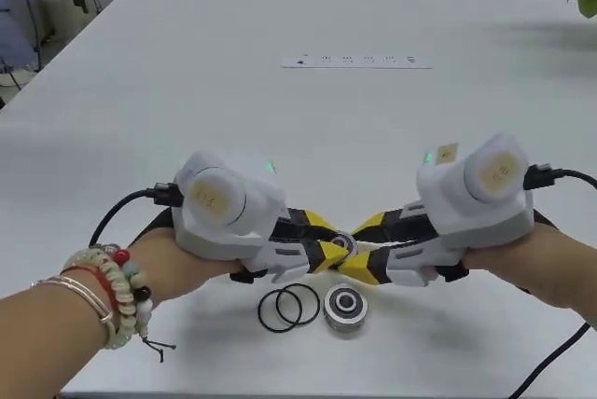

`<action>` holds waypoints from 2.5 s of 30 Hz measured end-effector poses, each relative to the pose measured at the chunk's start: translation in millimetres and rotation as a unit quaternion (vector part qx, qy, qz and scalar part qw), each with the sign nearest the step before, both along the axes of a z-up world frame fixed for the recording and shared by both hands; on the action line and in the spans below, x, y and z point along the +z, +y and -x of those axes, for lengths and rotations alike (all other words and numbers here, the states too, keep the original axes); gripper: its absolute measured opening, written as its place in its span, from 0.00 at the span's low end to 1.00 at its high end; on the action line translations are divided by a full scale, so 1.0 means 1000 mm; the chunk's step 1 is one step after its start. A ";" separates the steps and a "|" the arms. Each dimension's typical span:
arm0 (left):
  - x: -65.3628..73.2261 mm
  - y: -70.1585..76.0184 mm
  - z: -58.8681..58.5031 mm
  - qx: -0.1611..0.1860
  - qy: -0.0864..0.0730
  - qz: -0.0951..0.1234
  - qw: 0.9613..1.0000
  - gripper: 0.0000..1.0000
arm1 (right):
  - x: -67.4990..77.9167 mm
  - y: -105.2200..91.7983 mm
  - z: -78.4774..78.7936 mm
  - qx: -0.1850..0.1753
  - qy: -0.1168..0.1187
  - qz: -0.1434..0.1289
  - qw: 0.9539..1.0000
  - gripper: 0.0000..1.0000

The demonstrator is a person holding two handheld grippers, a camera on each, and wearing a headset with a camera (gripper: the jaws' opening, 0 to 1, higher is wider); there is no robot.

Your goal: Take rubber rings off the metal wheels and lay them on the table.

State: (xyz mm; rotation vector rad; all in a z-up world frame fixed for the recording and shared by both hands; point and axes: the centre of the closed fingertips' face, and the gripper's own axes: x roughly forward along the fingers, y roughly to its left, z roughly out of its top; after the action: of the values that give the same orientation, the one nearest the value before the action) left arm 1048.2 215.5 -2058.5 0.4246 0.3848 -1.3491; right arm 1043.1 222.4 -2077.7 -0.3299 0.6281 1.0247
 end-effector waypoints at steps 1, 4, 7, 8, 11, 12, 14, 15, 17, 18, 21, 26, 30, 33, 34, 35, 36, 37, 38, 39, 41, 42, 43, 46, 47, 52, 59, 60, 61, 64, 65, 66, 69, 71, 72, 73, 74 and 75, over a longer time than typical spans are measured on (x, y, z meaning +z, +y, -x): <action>0.000 0.000 0.000 -0.001 -0.001 0.000 1.000 0.08 | 0.000 -0.001 0.000 0.003 0.000 0.001 1.000 0.22; 0.000 0.000 0.000 -0.001 -0.001 0.001 1.000 0.08 | 0.001 -0.002 0.001 0.006 0.003 -0.002 1.000 0.21; 0.000 0.000 0.000 -0.001 -0.001 0.003 1.000 0.08 | 0.001 -0.003 0.002 0.009 0.004 0.000 1.000 0.20; -0.001 0.000 0.000 -0.001 -0.001 0.003 1.000 0.08 | 0.001 -0.003 0.002 0.009 0.005 0.000 1.000 0.19; 0.000 0.000 0.000 0.000 0.000 0.004 1.000 0.08 | 0.001 -0.005 0.003 0.010 0.009 -0.001 1.000 0.18; -0.001 0.000 0.000 0.000 0.000 0.004 1.000 0.08 | 0.001 -0.005 0.003 0.010 0.010 -0.001 1.000 0.17; -0.001 0.000 0.000 0.001 0.001 0.005 1.000 0.08 | 0.001 -0.007 0.003 0.010 0.012 -0.001 1.000 0.15; -0.001 0.000 -0.001 0.001 0.001 0.005 1.000 0.08 | 0.000 -0.008 0.004 0.010 0.013 -0.001 1.000 0.14; -0.001 0.000 -0.001 0.002 0.002 0.005 1.000 0.08 | -0.002 -0.012 0.003 0.016 0.001 0.019 1.000 0.07; -0.001 0.000 -0.001 0.003 0.003 0.006 1.000 0.08 | -0.002 -0.013 0.001 0.013 -0.001 0.019 1.000 0.03; -0.001 0.000 -0.001 0.004 0.004 0.006 1.000 0.08 | -0.002 -0.013 0.000 0.008 0.001 0.015 1.000 0.01; -0.001 0.000 -0.001 0.005 0.005 0.007 1.000 0.08 | -0.003 -0.015 -0.002 -0.005 0.006 0.022 1.000 0.00; -0.002 0.000 -0.001 0.007 0.005 0.007 1.000 0.08 | -0.005 -0.016 -0.005 -0.048 0.046 0.008 0.998 0.00; -0.002 0.000 -0.001 0.008 0.007 0.008 1.000 0.08 | -0.006 -0.017 -0.004 -0.086 0.087 -0.017 0.992 0.00; -0.002 0.000 -0.001 0.007 0.007 0.008 1.000 0.08 | -0.007 -0.017 -0.004 -0.095 0.098 -0.023 0.990 0.00; -0.002 0.000 -0.001 0.007 0.006 0.008 1.000 0.08 | -0.006 -0.016 -0.006 -0.107 0.106 -0.038 0.988 0.00; -0.002 0.000 -0.001 0.007 0.005 0.008 1.000 0.08 | -0.007 -0.017 -0.006 -0.107 0.106 -0.038 0.988 0.00; -0.002 0.000 -0.001 0.008 0.006 0.008 1.000 0.08 | -0.007 -0.018 -0.006 -0.109 0.110 -0.040 0.987 0.00; -0.002 0.000 -0.001 0.008 0.006 0.008 1.000 0.08 | -0.007 -0.018 -0.006 -0.111 0.112 -0.042 0.987 0.00; -0.002 0.000 -0.001 0.009 0.006 0.009 1.000 0.08 | -0.007 -0.018 -0.006 -0.114 0.116 -0.044 0.986 0.00; -0.002 0.000 -0.001 0.010 0.009 0.012 1.000 0.08 | -0.007 -0.018 -0.005 -0.111 0.116 -0.044 0.986 0.00; -0.002 0.000 -0.001 0.010 0.009 0.013 1.000 0.08 | -0.007 -0.018 -0.006 -0.115 0.122 -0.045 0.985 0.00; -0.002 0.000 -0.001 0.009 0.009 0.014 1.000 0.08 | -0.007 -0.018 -0.006 -0.145 0.156 -0.063 0.975 0.00; -0.002 0.000 -0.001 0.007 0.009 0.014 1.000 0.07 | -0.004 -0.022 -0.010 -0.171 0.169 -0.081 0.967 0.00; -0.002 0.000 -0.001 0.007 0.009 0.015 1.000 0.07 | -0.003 -0.022 -0.009 -0.174 0.173 -0.087 0.965 0.00; -0.002 0.000 -0.001 0.004 0.007 0.014 1.000 0.07 | 0.004 -0.020 -0.007 -0.193 0.205 -0.125 0.951 0.00; -0.002 0.000 0.000 0.001 0.002 0.015 1.000 0.07 | 0.011 -0.015 -0.004 -0.187 0.213 -0.139 0.949 0.00; -0.002 -0.001 0.000 0.000 0.000 0.015 1.000 0.08 | 0.011 -0.015 -0.003 -0.187 0.213 -0.139 0.949 0.00; -0.002 -0.001 0.000 -0.001 -0.001 0.016 1.000 0.08 | 0.012 -0.015 -0.003 -0.185 0.214 -0.140 0.949 0.00; -0.002 -0.002 0.000 -0.001 -0.002 0.016 1.000 0.08 | 0.013 -0.012 -0.002 -0.181 0.218 -0.145 0.948 0.00; -0.002 -0.002 0.000 -0.001 -0.002 0.016 1.000 0.08 | 0.014 -0.011 -0.001 -0.178 0.217 -0.143 0.949 0.00; -0.002 -0.002 0.000 -0.002 -0.002 0.016 1.000 0.08 | 0.014 -0.009 -0.001 -0.176 0.217 -0.142 0.950 0.00; -0.002 -0.002 0.000 -0.002 -0.001 0.017 1.000 0.08 | 0.015 -0.009 -0.001 -0.172 0.216 -0.141 0.951 0.00; -0.002 -0.002 0.000 -0.002 -0.001 0.017 1.000 0.08 | 0.016 -0.008 -0.001 -0.171 0.216 -0.144 0.950 0.00; -0.002 -0.002 0.000 -0.002 0.000 0.017 1.000 0.08 | 0.016 -0.007 -0.001 -0.170 0.215 -0.143 0.951 0.00; -0.002 -0.002 0.000 -0.002 0.000 0.017 1.000 0.08 | 0.017 -0.007 -0.001 -0.168 0.215 -0.142 0.952 0.00; -0.002 -0.002 0.000 -0.002 0.000 0.017 1.000 0.08 | 0.017 -0.005 -0.001 -0.165 0.214 -0.142 0.952 0.00; -0.002 -0.002 0.000 -0.002 0.000 0.017 1.000 0.08 | 0.018 -0.005 -0.001 -0.163 0.214 -0.144 0.953 0.00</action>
State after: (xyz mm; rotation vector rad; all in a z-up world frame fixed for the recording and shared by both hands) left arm 1048.0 213.8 -2060.4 0.3964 0.3611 -1.3579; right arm 1043.9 217.7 -2059.6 0.2559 0.8757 0.8549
